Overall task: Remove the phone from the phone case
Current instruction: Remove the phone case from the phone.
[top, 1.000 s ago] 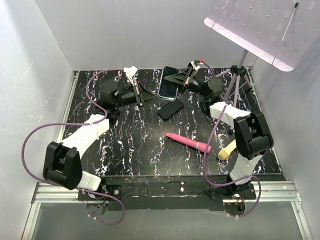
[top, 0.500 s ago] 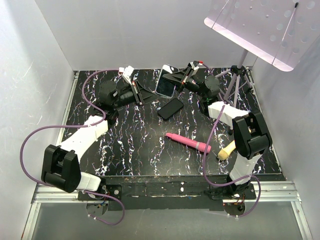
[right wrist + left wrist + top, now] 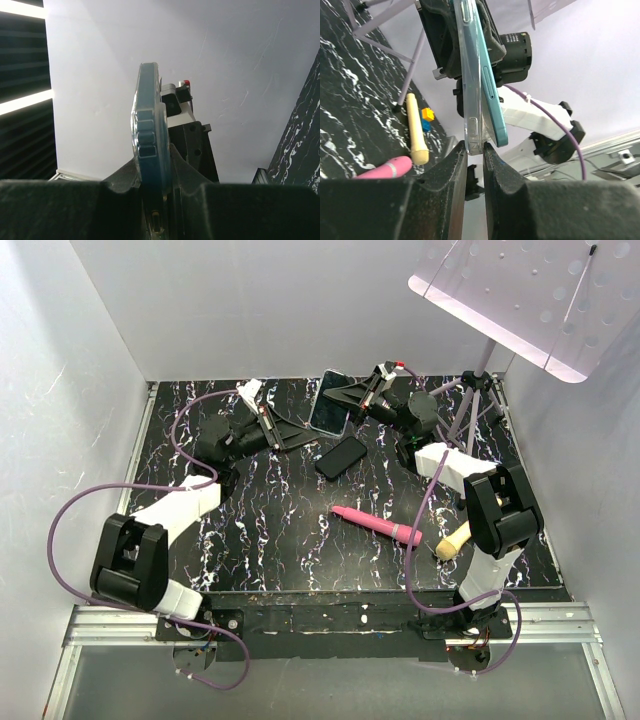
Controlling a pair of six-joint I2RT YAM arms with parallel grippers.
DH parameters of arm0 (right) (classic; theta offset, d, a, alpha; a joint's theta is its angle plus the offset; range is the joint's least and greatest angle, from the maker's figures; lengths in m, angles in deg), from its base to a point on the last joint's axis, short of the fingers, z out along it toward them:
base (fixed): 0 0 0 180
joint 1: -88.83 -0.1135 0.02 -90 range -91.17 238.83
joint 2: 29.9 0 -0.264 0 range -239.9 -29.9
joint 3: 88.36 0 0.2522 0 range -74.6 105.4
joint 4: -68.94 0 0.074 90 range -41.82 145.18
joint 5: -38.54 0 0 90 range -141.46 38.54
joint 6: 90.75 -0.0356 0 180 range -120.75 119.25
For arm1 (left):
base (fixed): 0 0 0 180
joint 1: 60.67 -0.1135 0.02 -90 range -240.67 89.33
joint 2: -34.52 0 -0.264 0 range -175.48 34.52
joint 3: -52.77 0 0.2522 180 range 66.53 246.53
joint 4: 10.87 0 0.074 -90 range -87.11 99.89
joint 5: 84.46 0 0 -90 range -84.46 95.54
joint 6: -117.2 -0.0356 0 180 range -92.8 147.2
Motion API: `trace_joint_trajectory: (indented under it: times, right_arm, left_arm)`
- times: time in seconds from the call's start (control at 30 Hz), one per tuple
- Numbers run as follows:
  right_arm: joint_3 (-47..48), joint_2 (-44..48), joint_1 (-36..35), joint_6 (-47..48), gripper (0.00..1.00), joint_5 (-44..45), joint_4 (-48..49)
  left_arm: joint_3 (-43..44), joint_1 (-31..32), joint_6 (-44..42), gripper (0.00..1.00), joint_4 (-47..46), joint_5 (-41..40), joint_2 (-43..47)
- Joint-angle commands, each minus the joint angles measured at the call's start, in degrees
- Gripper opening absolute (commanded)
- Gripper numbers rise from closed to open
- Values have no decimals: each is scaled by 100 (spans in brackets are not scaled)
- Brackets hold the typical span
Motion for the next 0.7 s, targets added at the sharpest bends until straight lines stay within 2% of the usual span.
trace_joint_trajectory:
  times: [0.0,0.07,0.23,0.27,0.33,0.43,0.6,0.67]
  right_arm:
    - [647,949,-845,-1353,1,-837,2458]
    - [638,957,-915,-1160,1,-925,2300]
    - [848,853,-1091,-466,1,-1109,1905]
    - [945,809,-1135,-343,1,-1171,1843]
    - [1129,729,-1179,-166,1,-1198,1650]
    - [1288,703,-1249,124,1,-1233,1246]
    - [1350,633,-1433,-15,1,-813,1060]
    - [1446,431,-1486,-462,1,-514,1340]
  left_arm:
    - [-296,-33,808,9,327,-910,-595]
    - [-138,-33,730,20,589,-936,-525]
    - [258,46,142,24,1627,-1146,-296]
    - [285,73,1,20,1820,-1217,-243]
    - [241,160,-315,8,2084,-1480,-68]
    - [48,222,-868,0,2357,-2059,266]
    - [-338,327,-2405,0,2937,-3815,705]
    - [-1021,502,-2933,0,2397,-5096,1117]
